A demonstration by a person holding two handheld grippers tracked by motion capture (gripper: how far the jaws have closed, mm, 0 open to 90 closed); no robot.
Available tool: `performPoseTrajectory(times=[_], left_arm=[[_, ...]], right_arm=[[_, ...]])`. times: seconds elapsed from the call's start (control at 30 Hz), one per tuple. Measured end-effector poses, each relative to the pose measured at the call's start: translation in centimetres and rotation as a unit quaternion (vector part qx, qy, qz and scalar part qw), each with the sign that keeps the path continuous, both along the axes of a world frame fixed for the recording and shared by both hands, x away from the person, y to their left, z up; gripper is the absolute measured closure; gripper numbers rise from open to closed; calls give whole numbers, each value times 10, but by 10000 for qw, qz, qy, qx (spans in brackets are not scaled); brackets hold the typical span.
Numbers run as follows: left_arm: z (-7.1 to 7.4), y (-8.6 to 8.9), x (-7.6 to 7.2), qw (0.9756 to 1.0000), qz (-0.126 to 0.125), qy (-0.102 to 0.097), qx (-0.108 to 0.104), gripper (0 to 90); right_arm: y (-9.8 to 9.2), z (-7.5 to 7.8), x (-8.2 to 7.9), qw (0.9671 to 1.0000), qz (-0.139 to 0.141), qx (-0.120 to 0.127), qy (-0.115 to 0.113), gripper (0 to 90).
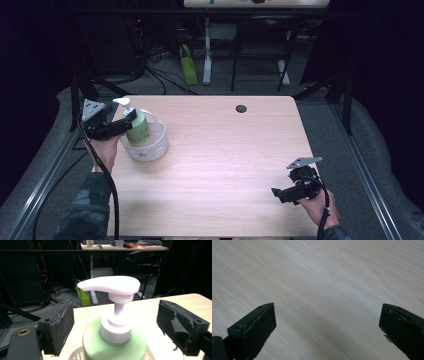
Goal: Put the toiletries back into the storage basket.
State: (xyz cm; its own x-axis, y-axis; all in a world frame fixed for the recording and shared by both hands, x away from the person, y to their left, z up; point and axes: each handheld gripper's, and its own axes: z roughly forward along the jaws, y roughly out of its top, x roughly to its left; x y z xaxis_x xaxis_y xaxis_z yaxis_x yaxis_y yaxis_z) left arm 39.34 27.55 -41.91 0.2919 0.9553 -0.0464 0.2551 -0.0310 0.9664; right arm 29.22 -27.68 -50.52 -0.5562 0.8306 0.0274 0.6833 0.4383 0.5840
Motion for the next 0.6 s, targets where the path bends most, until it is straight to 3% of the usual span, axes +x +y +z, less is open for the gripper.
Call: performPoseTrajectory(times=[0.27,0.47,0.6], left_arm=[[2,4,-16,9999,-9,135,0,40],[0,5,-30,9998,-37,163,-49,19],[-3,3,-39,9994,-100,310,71,8]], right_arm=[[0,0,0,10000,-1,-8,-5,4],[1,0,0,10000,20,-25,-1,5],[1,0,0,10000,13,-26,9,5]])
